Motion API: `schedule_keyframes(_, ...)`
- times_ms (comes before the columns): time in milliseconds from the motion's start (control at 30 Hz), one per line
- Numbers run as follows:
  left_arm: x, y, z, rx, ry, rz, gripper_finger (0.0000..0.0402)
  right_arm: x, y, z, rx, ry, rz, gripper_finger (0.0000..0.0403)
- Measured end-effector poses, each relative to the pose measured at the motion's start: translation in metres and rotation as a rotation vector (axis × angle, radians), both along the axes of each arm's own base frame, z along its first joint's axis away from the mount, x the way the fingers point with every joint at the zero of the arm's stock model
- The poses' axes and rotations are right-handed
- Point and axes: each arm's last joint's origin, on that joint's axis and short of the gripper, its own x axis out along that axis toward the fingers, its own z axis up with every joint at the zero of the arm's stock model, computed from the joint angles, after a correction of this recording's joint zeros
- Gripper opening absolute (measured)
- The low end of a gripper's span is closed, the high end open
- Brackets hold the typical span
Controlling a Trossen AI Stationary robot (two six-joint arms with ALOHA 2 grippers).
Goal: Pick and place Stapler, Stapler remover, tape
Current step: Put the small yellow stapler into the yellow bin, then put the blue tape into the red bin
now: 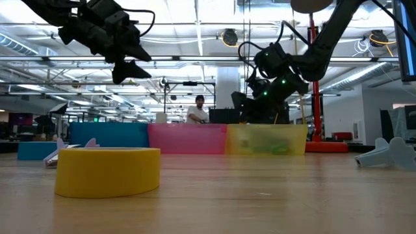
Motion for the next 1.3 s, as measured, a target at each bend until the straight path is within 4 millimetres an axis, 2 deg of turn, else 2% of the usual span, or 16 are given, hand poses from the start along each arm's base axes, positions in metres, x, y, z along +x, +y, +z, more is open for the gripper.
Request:
schedule_keyframes(400,0.000,-0.001,0.000,-0.005,-0.006,-0.018,0.0257,0.001,-0.004,-0.002,0.007,-0.018,-0.015,0.0077)
schedule_keyframes(700,0.000,-0.001,0.000,0.001,-0.006,-0.024,0.0257,0.001,-0.004,-0.001,0.008,-0.022,-0.017,0.0133)
schedule_keyframes(967,0.000,-0.001,0.000,0.001,-0.004,-0.024,0.0257,0.002,-0.005,0.002,-0.008,-0.051,-0.016,0.0152)
schedule_keyframes(1133,0.000,-0.001,0.000,-0.003,-0.007,-0.031,0.0257,0.001,-0.003,0.011,-0.023,-0.077,-0.014,0.0152)
schedule_keyframes(1300,0.001,-0.003,0.000,-0.009,-0.007,-0.047,0.0257,-0.001,0.006,0.035,-0.071,-0.121,0.020,0.0151)
